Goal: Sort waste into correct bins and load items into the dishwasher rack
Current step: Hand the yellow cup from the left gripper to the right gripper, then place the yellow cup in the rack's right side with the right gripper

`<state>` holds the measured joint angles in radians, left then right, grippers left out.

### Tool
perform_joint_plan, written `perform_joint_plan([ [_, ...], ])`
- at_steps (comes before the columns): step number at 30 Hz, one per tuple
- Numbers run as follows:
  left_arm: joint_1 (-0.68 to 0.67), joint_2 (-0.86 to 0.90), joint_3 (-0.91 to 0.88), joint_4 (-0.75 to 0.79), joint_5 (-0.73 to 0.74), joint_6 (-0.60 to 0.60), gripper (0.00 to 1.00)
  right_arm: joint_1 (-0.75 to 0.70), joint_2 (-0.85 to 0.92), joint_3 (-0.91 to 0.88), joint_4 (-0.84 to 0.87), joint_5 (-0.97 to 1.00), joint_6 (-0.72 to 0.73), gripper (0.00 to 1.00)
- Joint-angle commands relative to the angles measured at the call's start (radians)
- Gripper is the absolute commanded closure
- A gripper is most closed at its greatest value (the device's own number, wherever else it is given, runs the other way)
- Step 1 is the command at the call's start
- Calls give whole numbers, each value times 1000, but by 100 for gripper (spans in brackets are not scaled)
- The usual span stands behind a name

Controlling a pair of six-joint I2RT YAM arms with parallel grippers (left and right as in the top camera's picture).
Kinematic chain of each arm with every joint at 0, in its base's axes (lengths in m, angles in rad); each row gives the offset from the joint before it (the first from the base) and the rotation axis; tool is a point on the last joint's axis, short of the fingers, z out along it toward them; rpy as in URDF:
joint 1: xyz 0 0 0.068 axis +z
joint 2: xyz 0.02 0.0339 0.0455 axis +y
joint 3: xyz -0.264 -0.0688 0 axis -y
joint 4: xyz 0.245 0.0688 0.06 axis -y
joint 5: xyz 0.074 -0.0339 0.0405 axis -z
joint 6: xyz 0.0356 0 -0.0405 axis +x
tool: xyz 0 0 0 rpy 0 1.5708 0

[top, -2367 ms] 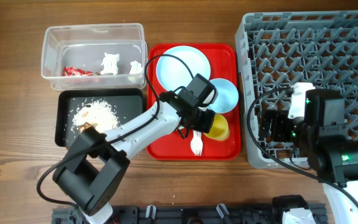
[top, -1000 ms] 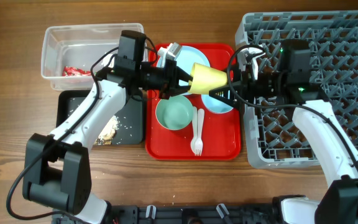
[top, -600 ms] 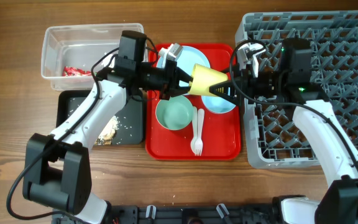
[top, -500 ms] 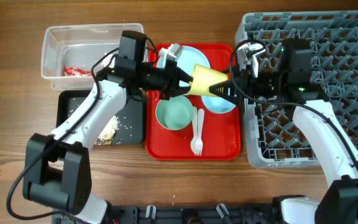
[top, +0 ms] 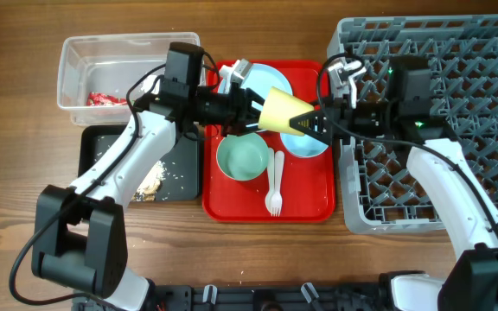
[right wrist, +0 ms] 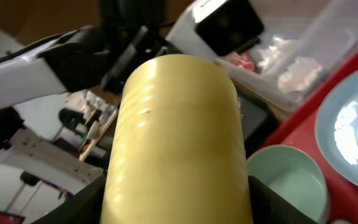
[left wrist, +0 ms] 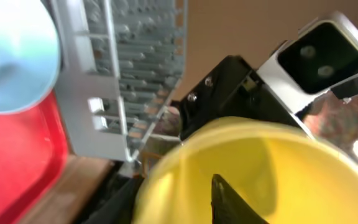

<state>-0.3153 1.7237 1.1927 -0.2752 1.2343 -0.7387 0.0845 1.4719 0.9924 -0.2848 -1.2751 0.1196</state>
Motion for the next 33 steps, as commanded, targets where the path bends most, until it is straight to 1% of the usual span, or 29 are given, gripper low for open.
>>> perform_joint_plan([
  [1, -2, 5, 6, -107, -258, 100, 54, 3, 9, 14, -66, 186, 11, 55],
  [4, 5, 4, 6, -198, -386, 198, 52, 1, -14, 16, -112, 268, 11, 56],
  [6, 28, -1, 6, -264, -458, 257, 50, 0, -58, 32, -180, 404, 11, 56],
  [8, 61, -21, 6, -344, -568, 269, 47, -11, -115, 69, -293, 572, 12, 56],
  [9, 76, -37, 6, -384, -626, 279, 45, -25, -138, 88, -341, 621, 17, 57],
  [11, 105, -79, 6, -456, -736, 311, 41, -81, -183, 150, -462, 727, 40, 60],
  [12, 114, -102, 6, -486, -786, 317, 40, -119, -195, 194, -540, 795, 56, 61],
  [13, 123, -136, 6, -521, -857, 317, 36, -185, -200, 265, -652, 896, 56, 63],
  [16, 124, -182, 6, -553, -956, 317, 35, -294, -190, 361, -794, 1050, 56, 63],
  [18, 124, -203, 6, -555, -967, 317, 34, -394, -168, 420, -869, 1144, 56, 63],
  [22, 124, -207, 6, -553, -966, 317, 34, -569, -87, 518, -961, 1272, 67, 63],
  [25, 123, -207, 6, -554, -966, 316, 34, -676, -6, 573, -977, 1276, 85, 63],
  [28, 123, -207, 6, -554, -966, 316, 33, -771, 85, 580, -965, 1276, 93, 62],
  [31, 123, -207, 6, -553, -966, 316, 32, -818, 156, 579, -957, 1276, 93, 59],
  [33, 123, -207, 6, -553, -966, 316, 32, -846, 204, 579, -948, 1276, 103, 58],
])
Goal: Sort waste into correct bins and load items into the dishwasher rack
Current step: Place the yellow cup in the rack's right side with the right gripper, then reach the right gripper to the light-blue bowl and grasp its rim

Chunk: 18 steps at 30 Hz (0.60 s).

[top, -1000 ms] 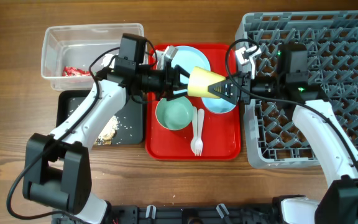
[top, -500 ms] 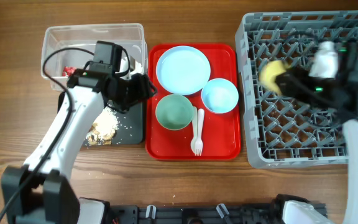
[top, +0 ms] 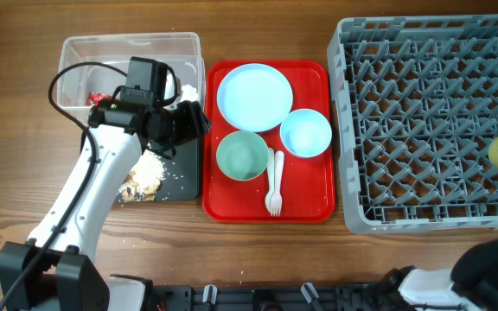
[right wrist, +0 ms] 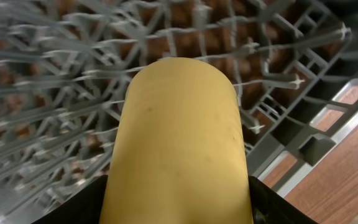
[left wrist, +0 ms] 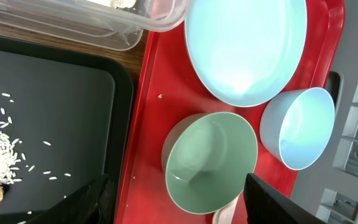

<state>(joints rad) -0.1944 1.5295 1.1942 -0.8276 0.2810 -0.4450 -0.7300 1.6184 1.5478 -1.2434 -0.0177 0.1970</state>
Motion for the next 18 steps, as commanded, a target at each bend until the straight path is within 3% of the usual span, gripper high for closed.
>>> perform_joint_plan([
  [1, 2, -13, 5, 0, -13, 23, 32, -40, 74, 24, 13, 22, 37, 58],
  [3, 2, -13, 5, -1, -13, 23, 32, -51, 113, 24, 20, 21, 42, 49],
  [5, 2, -13, 5, 0, -13, 23, 31, -53, 156, 24, 20, 9, 42, 23],
  [8, 2, -13, 5, 0, -13, 23, 28, -53, 175, 23, 23, -55, 37, 5],
  [12, 2, -13, 5, 0, -13, 23, 24, -53, 161, 30, 11, -99, 38, 3],
  [18, 2, -13, 5, 0, -13, 23, 23, 35, 23, 76, 27, -388, -103, 4],
])
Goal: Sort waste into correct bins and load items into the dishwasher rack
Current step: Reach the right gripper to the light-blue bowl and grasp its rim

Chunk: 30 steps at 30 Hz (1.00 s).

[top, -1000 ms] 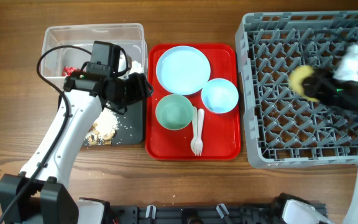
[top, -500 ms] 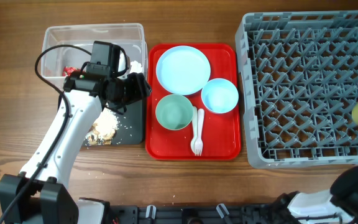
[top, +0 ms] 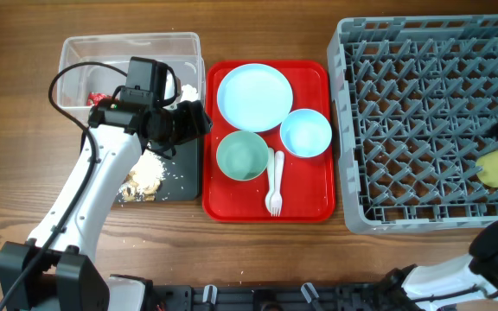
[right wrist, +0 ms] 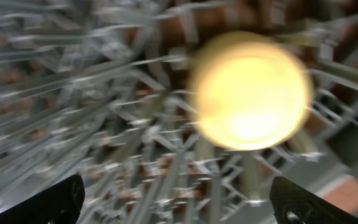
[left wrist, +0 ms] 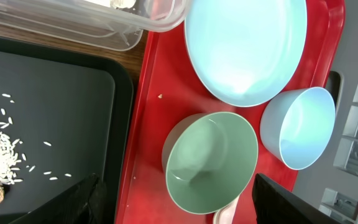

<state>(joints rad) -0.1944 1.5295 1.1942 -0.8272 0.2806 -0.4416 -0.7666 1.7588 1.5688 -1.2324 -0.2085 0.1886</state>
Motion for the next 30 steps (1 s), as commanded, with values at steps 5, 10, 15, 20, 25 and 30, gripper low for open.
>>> perform_joint_plan([
  [5, 2, -11, 5, 0, -13, 19, 23, 402, -249, 55, 71, -251, -189, 4],
  [10, 2, -11, 5, 0, -13, 19, 22, 774, -193, 52, 84, -50, -125, 5],
  [15, 2, -11, 5, -1, -13, 19, 21, 987, -29, 52, 151, 82, -77, 5],
  [20, 2, -11, 5, -1, -13, 19, 20, 1039, 162, 52, 242, 91, -64, 6],
  [25, 2, -11, 5, 0, -13, 19, 19, 1039, 287, 52, 275, 108, -29, 6],
  [30, 2, -11, 5, 0, -13, 19, 19, 1040, 355, 52, 249, 111, -28, 7],
])
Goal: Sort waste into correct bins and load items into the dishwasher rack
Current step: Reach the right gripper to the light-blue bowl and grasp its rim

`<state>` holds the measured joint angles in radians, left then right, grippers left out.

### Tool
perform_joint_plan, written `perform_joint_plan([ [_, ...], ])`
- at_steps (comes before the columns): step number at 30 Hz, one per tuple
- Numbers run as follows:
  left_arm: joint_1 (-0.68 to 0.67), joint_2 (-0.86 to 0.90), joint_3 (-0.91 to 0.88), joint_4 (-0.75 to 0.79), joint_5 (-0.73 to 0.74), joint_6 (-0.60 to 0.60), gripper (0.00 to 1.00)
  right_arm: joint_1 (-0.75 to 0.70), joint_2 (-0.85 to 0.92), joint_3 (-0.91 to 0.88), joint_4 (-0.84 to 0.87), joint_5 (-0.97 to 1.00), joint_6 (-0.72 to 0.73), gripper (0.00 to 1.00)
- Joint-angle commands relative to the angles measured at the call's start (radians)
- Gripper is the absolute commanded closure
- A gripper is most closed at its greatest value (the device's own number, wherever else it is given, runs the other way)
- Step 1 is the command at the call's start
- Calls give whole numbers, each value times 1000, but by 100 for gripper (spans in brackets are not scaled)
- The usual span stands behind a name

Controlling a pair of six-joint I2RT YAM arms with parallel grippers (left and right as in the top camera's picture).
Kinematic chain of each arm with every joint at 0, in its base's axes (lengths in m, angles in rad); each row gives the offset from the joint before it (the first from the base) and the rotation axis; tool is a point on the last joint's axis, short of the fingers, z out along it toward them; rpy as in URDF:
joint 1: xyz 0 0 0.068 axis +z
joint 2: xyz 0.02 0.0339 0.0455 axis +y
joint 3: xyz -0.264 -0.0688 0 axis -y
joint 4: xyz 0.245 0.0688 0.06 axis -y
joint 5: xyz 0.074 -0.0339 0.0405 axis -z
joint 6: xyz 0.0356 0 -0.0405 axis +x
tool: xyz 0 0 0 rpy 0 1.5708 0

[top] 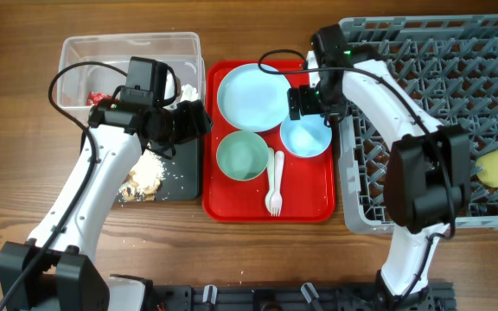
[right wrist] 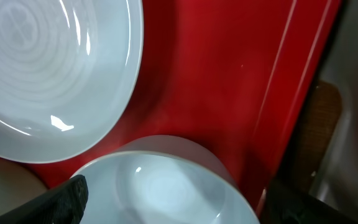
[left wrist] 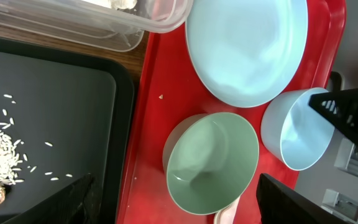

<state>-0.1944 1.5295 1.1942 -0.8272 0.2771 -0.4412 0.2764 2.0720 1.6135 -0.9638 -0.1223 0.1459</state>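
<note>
On the red tray (top: 305,203) sit a pale blue plate (top: 253,91), a green bowl (top: 242,157), a small blue bowl (top: 309,138) and a white fork (top: 274,181). My right gripper (top: 305,102) hovers open over the blue bowl (right wrist: 166,186), its jaws straddling it in the right wrist view (right wrist: 176,186). My left gripper (top: 199,121) hangs open at the tray's left edge, with the green bowl (left wrist: 213,162) below it (left wrist: 174,186). A yellow cup lies in the grey rack (top: 422,130) at its right edge.
A clear bin (top: 76,52) at the back left holds a red wrapper (top: 100,98) and white scraps. In front of it a black tray (top: 180,173) holds rice and food scraps (top: 150,173). The rack fills the right side.
My right gripper has moved from above the yellow cup at the rack's right edge to over the small blue bowl on the red tray. The left arm has not moved.
Both grippers were at the yellow cup above the red tray. Then the right gripper held the cup over the rack's right edge, and the left was open by the black tray. Then the cup lay in the rack with the right gripper open above it, which now hovers over the blue bowl.
</note>
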Motion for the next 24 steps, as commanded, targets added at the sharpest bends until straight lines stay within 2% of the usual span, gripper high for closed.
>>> perform_joint_plan([
  [1, 2, -11, 5, 0, -10, 19, 19, 0, 45, 8, -39, 25, 14, 7],
  [5, 2, -11, 5, 0, -10, 19, 19, 11, 45, 8, -127, 13, 12, 10],
  [6, 2, -11, 5, 0, -10, 19, 18, 13, 45, 8, -144, 10, 14, 19],
  [10, 2, -11, 5, 0, -10, 19, 18, 12, 45, 8, -177, 10, 18, 38],
  [12, 2, -11, 5, -1, -10, 19, 18, 12, 45, 8, -195, 10, 18, 50],
  [15, 2, -11, 5, -1, -10, 19, 18, 13, 45, 6, -211, 10, 18, 62],
  [21, 2, -11, 5, -1, -10, 19, 18, 12, 45, -64, -179, 10, 14, 65],
  [24, 2, -11, 5, -1, -10, 19, 18, 12, 45, -75, -168, 11, 15, 78],
])
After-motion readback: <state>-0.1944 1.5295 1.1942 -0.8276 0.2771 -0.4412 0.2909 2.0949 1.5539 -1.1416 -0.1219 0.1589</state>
